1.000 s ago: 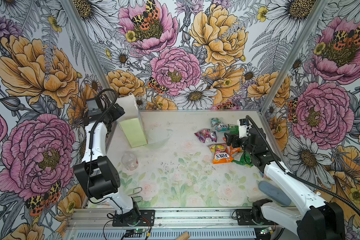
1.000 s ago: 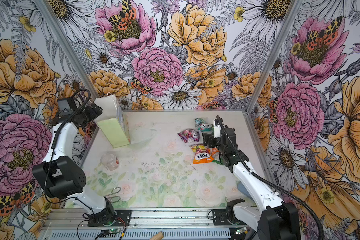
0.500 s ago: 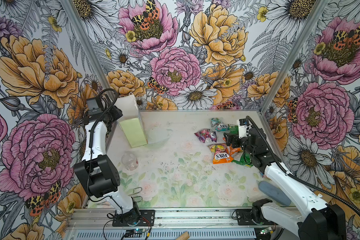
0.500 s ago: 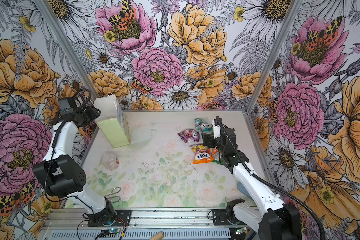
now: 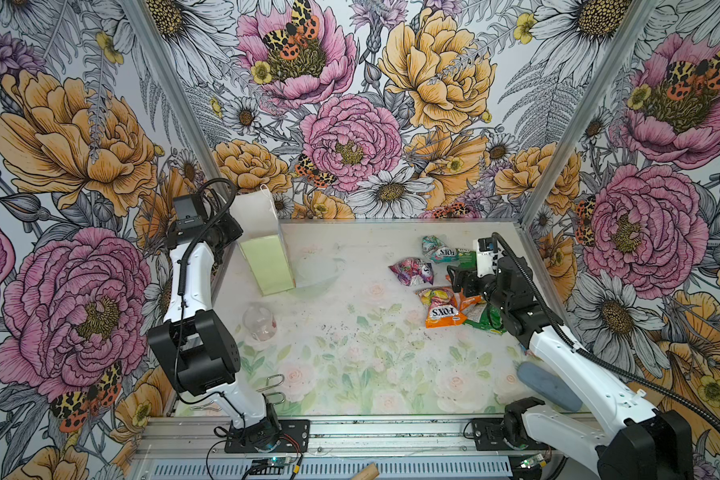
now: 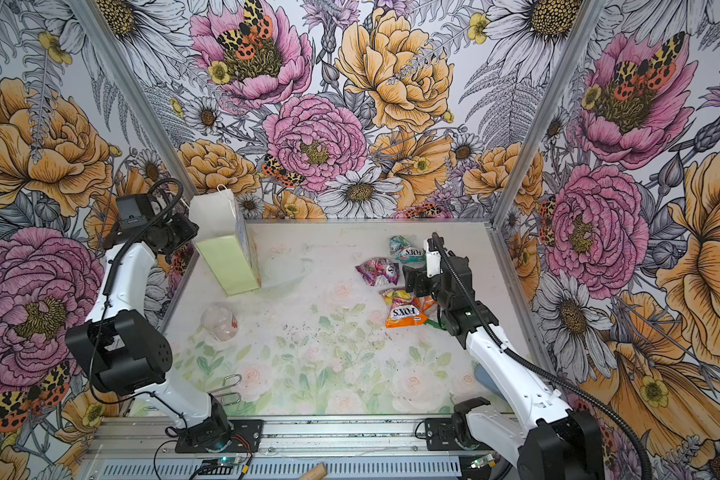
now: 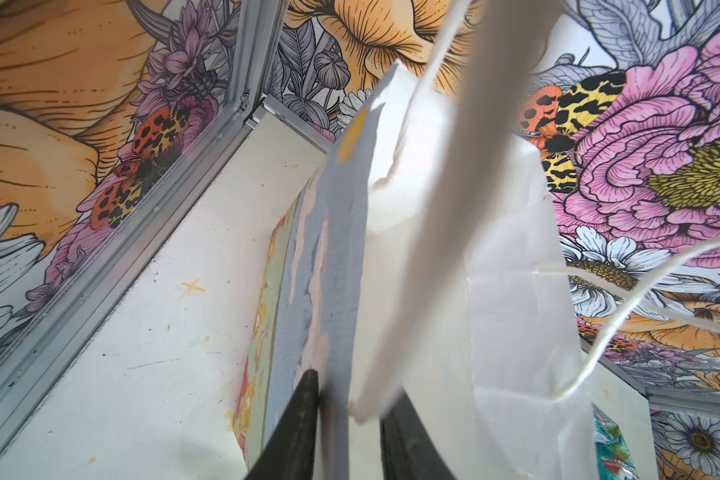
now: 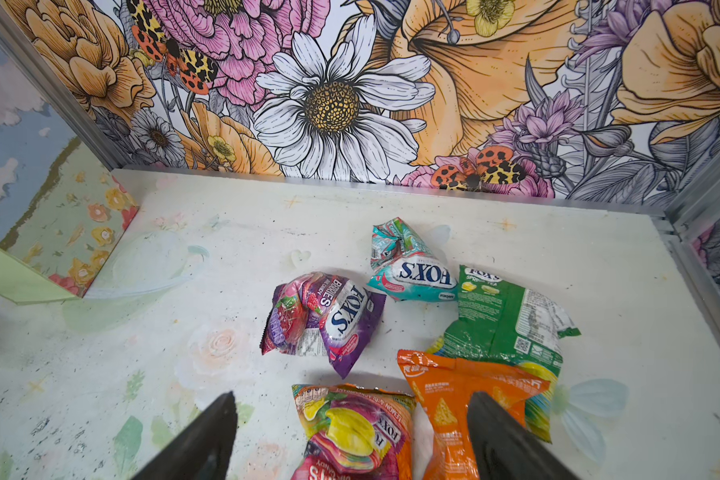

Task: Place the snacks into the paper bag
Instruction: 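Grasp the paper bag's top edge with left gripper while right moves over snacks, then pull the paper bag toward table center with left gripper while right lowers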

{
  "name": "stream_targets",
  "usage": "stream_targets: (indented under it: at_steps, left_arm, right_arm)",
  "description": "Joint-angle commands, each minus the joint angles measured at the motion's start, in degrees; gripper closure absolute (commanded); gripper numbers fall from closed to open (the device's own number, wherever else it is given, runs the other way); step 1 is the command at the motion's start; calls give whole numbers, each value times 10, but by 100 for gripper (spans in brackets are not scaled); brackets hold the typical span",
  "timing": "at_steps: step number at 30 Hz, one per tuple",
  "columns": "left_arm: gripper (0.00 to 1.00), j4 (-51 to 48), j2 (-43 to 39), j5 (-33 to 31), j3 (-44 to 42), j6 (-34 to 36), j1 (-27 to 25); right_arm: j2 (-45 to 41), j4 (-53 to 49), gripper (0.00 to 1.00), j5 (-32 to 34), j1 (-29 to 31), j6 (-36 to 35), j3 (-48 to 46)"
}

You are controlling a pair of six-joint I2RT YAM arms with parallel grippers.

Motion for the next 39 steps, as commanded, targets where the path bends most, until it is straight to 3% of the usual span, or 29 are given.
stream_targets:
  at_steps: [1, 9, 19, 25, 39]
  left_arm:
    - [81, -8, 12, 17, 20, 4, -3]
    - [99, -8, 16, 39, 19, 3, -4]
    - [100, -8, -13, 56, -1, -15, -26]
    - [100, -7, -42, 54, -5, -43, -76]
    - [100, 5, -131, -38, -72, -97, -237]
  right_arm:
    - [-12, 1, 12, 10, 6, 1, 5]
    - [-12, 1, 12, 10, 8, 3, 4]
    - [-10, 1, 12, 8, 10, 7, 7]
    - [-2, 2, 12, 8, 11, 11, 9]
    - [7, 1, 12, 2, 14, 34, 15]
